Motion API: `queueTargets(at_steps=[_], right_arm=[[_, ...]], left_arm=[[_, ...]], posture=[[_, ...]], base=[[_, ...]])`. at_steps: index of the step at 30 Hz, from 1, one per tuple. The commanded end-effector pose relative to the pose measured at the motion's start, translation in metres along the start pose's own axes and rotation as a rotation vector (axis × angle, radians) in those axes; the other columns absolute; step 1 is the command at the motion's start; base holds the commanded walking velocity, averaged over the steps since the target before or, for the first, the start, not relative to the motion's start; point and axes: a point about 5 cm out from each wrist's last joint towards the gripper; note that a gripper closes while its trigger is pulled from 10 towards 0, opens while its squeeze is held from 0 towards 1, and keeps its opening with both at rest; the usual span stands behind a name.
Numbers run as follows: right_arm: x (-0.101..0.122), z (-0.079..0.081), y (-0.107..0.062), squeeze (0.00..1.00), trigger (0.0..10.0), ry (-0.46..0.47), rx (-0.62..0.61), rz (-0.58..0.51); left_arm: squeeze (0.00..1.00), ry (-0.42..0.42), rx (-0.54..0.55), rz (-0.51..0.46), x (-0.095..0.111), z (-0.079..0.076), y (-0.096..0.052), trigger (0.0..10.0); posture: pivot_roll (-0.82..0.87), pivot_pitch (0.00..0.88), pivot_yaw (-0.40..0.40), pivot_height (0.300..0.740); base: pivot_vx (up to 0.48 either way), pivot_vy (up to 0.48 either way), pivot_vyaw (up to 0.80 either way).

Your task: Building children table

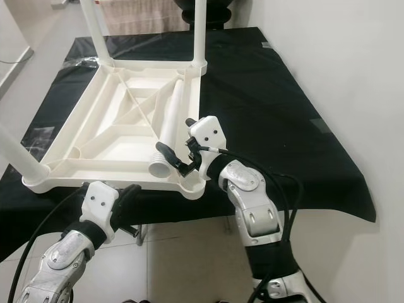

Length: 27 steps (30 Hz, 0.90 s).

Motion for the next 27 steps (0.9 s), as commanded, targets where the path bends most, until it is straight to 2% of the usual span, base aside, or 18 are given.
queueTargets(at_steps=[1, 6, 12, 14, 17, 20, 25, 27], right_arm=[[0.003, 0.008, -0.001, 0.00, 10.0, -0.005, 0.060, -0.015], [0.007, 0.010, -0.002, 0.00, 10.0, 0.012, 0.094, -0.022], [0.012, 0.007, -0.001, 0.00, 10.0, 0.026, 0.065, -0.045], [0.017, 0.001, 0.003, 0.00, 10.0, 0.090, -0.026, -0.070], [0.018, -0.002, 0.005, 0.00, 10.0, 0.117, -0.059, -0.077], [0.015, -0.003, 0.010, 0.00, 10.0, 0.180, -0.178, -0.054], [0.012, -0.006, 0.009, 0.00, 10.0, 0.195, -0.222, -0.038], [0.007, -0.009, 0.008, 0.00, 10.0, 0.210, -0.281, -0.014]], left_arm=[[0.00, -0.008, -0.020, 0.035, -0.007, -0.001, -0.002, 10.0], [0.00, -0.014, -0.032, 0.040, -0.009, -0.002, -0.003, 10.0], [0.00, -0.028, -0.037, 0.047, -0.010, -0.002, -0.003, 10.0], [0.00, -0.032, -0.038, 0.064, -0.011, -0.001, -0.002, 10.0], [0.00, -0.030, -0.037, 0.070, -0.012, -0.001, -0.001, 10.0], [0.00, -0.018, -0.030, 0.059, -0.009, 0.000, 0.002, 10.0], [0.00, -0.020, -0.025, 0.053, -0.008, 0.001, 0.003, 10.0], [0.00, -0.012, -0.020, 0.039, -0.006, 0.003, 0.004, 10.0]], posture=[[-0.03, 0.147, 0.023, 0.740], [-0.03, 0.143, 0.023, 0.740], [-0.03, 0.135, 0.024, 0.740], [-0.03, 0.131, 0.022, 0.740], [-0.03, 0.131, 0.022, 0.740], [-0.03, 0.128, 0.021, 0.740], [-0.03, 0.128, 0.023, 0.740], [-0.03, 0.127, 0.026, 0.740]], base=[[0.000, 0.000, 0.00], [0.000, 0.000, 0.00], [0.000, 0.000, 0.00], [0.000, 0.240, 0.00], [0.000, 0.480, 0.00], [0.000, 0.480, 0.00], [0.000, 0.480, 0.00], [0.000, 0.000, 0.00]])
Point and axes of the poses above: a point about 5 cm out from each wrist's last joint towards the gripper, its own y axis pointing out of the wrist towards the gripper, its own x axis along the axis of the wrist's last joint, z = x × y, and after that the axes turned 11 degrees about -y, right-handed
